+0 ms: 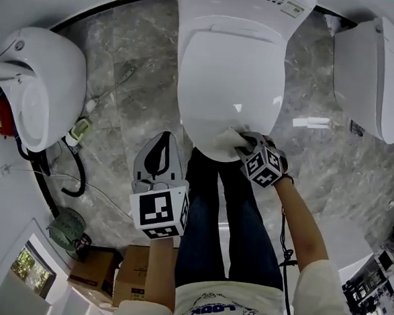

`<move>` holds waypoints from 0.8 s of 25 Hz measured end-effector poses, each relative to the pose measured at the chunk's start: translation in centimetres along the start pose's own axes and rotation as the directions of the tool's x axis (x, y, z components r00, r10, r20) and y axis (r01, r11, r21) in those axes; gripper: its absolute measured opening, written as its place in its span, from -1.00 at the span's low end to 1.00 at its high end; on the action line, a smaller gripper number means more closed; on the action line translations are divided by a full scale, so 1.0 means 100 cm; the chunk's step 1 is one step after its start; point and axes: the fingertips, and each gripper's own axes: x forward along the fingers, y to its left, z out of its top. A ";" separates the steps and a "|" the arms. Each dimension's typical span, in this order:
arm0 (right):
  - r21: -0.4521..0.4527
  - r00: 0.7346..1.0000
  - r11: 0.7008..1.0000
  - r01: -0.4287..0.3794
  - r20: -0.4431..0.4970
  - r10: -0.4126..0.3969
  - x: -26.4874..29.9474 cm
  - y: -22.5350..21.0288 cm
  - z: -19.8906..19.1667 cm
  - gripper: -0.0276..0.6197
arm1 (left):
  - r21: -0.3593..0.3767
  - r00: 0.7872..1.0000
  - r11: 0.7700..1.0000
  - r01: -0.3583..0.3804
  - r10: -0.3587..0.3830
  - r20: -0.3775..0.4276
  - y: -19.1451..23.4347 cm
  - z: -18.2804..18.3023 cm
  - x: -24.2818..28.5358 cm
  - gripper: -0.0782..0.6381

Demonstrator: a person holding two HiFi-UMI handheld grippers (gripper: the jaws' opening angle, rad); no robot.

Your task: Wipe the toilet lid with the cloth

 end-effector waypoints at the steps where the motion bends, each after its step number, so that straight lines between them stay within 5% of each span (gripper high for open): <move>1: 0.010 1.000 1.000 0.006 -0.001 -0.006 -0.003 -0.004 -0.005 -0.55 | 0.006 1.000 1.000 0.005 -0.005 -0.002 -0.004 0.001 0.001 -0.77; 14: 0.218 0.995 0.971 0.097 -0.027 -0.093 -0.030 -0.049 -0.072 -0.55 | 0.053 0.999 0.998 0.042 -0.041 -0.015 -0.031 0.007 0.015 -0.77; 20: 0.237 0.994 0.965 0.113 -0.022 -0.111 -0.033 -0.056 -0.079 -0.55 | 0.064 0.998 0.996 0.056 -0.055 -0.022 -0.041 0.008 0.022 -0.77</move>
